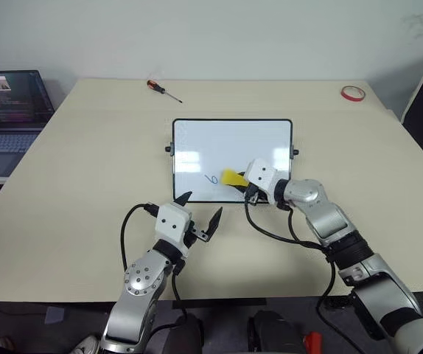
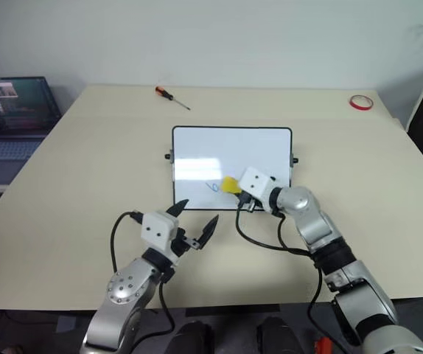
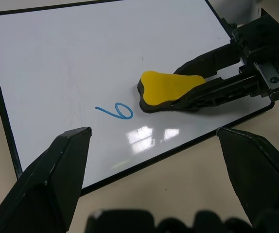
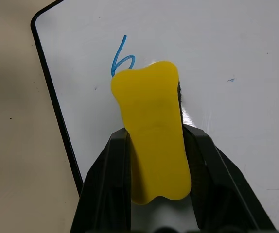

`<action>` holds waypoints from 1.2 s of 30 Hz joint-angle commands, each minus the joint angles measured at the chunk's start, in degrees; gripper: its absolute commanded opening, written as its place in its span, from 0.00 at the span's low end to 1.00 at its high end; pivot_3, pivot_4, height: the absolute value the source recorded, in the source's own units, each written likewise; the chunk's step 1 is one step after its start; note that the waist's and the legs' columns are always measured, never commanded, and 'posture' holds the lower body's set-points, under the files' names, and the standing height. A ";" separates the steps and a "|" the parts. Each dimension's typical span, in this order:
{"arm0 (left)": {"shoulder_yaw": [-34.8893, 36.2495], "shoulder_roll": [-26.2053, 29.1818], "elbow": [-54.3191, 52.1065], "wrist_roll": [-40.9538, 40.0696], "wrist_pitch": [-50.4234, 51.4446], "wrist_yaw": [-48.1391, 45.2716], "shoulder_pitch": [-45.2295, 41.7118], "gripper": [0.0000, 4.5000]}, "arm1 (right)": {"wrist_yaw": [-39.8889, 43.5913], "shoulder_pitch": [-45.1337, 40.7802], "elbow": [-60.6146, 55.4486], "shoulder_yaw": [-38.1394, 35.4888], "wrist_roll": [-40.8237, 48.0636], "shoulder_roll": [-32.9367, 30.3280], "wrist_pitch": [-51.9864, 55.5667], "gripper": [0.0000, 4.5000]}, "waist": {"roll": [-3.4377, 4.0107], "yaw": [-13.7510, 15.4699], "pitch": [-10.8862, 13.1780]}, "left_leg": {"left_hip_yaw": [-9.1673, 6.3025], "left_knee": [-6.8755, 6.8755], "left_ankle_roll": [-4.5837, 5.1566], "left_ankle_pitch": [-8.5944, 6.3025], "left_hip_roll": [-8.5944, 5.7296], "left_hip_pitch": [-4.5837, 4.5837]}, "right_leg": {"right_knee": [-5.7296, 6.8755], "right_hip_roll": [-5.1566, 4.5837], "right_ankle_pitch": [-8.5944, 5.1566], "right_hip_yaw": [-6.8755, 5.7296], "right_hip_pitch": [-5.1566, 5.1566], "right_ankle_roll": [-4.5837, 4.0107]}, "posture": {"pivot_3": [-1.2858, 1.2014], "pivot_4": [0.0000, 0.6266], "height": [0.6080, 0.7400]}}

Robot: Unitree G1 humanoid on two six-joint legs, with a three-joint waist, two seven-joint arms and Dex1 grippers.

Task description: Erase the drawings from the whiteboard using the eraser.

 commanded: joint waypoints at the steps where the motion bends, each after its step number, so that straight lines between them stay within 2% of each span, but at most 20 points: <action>1: -0.25 -0.03 -1.29 -0.08 -1.51 -0.24 -0.15 1.00 | -2.70 -0.69 3.97 -1.86 -1.77 -0.54 2.41 0.26 | 0.00 -0.01 0.00 | 0.00 0.00 0.00 0.00 0.00 0.02 | -0.01 0.00 0.00 0.00 0.03 0.00 | 0.52 0.24 1.00; 5: -0.23 -0.01 -1.31 -0.14 -1.50 -0.34 -0.30 1.00 | -12.67 -4.96 9.43 -6.77 -1.77 1.48 0.60 0.26 | 0.02 -0.29 0.02 | 0.03 0.02 0.00 0.01 -0.01 0.07 | 0.00 0.03 0.00 0.01 0.06 0.00 | 0.52 0.24 1.00; 9: -0.33 0.07 -1.47 -0.16 -1.62 -0.37 -0.02 1.00 | -15.07 -6.54 12.22 -7.04 -2.46 1.05 -1.24 0.26 | -0.01 0.07 0.02 | -0.06 0.03 0.12 0.13 -0.02 0.09 | -0.02 0.03 0.03 -0.01 0.13 0.04 | 0.52 0.24 1.00; 13: -0.53 0.05 -1.62 -0.15 -1.63 -0.34 0.19 1.00 | -13.50 -4.77 10.92 -5.99 -3.05 0.49 -1.75 0.26 | -0.02 0.11 0.02 | 0.00 0.00 0.12 0.13 -0.02 0.07 | -0.06 0.03 0.03 0.04 0.12 0.03 | 0.52 0.24 1.00; 22: -0.47 0.19 -1.71 -0.21 -1.58 -0.44 0.28 1.00 | -1.06 2.28 0.67 -0.23 -2.34 -1.59 1.22 0.26 | -0.01 0.27 0.02 | -0.02 -0.04 0.12 0.12 0.00 0.07 | -0.07 0.00 0.03 0.03 0.11 0.04 | 0.52 0.24 1.00; 32: 1.25 1.01 -2.77 -0.71 -0.84 -0.61 0.27 1.00 | -1.93 2.74 -8.55 -6.84 4.70 1.86 6.75 0.26 | 0.00 0.13 0.12 | -0.01 -0.09 0.12 0.12 0.00 -0.17 | -0.07 0.00 0.03 0.02 -0.15 0.03 | 0.52 0.24 1.00; 36: 2.36 1.72 -3.83 -0.93 -1.39 -0.79 1.76 1.00 | -0.88 4.78 -15.41 -9.91 9.26 2.29 10.73 0.26 | 0.01 0.30 0.12 | -0.08 -0.07 0.11 0.13 0.01 -0.94 | -0.01 -0.02 0.06 -0.01 -0.86 0.02 | 0.52 0.24 1.00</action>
